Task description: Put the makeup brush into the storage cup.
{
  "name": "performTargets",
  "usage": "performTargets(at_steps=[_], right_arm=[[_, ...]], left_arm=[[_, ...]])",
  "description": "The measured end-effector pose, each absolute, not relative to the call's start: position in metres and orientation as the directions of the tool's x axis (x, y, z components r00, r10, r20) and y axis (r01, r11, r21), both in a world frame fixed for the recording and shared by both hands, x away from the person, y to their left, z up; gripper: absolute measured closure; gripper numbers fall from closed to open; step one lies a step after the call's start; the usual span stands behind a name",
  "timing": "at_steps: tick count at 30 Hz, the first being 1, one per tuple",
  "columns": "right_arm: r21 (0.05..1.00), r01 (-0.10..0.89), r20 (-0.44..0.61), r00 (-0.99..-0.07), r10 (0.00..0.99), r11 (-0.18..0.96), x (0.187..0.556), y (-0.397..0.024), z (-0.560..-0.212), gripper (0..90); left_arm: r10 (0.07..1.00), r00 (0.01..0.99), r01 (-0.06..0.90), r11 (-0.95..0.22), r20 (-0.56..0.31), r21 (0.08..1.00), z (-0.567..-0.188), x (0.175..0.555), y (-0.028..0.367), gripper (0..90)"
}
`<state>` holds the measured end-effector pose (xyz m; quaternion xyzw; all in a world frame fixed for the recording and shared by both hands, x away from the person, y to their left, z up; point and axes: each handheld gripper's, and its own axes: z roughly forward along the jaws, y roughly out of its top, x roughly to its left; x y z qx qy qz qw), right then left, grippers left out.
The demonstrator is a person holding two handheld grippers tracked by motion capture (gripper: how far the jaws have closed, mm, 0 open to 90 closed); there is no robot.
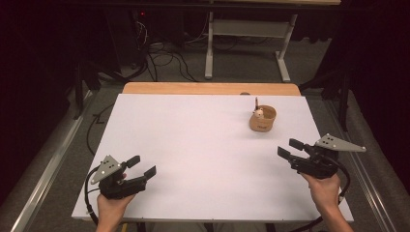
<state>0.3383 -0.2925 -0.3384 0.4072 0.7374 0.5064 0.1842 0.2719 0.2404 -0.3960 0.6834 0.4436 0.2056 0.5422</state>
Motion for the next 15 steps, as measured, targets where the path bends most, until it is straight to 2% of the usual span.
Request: performTargets(at_steps=[15], right_arm=[[0.893, 0.423, 0.152, -0.603, 0.783, 0.152, 0.3317, -0.2898, -0.3477, 40.8]], left_arm=[[0.828, 0.523, 0.387, -0.019, -0.202, 0.922, -0.3967, 0.2724, 0.2406, 25.9]])
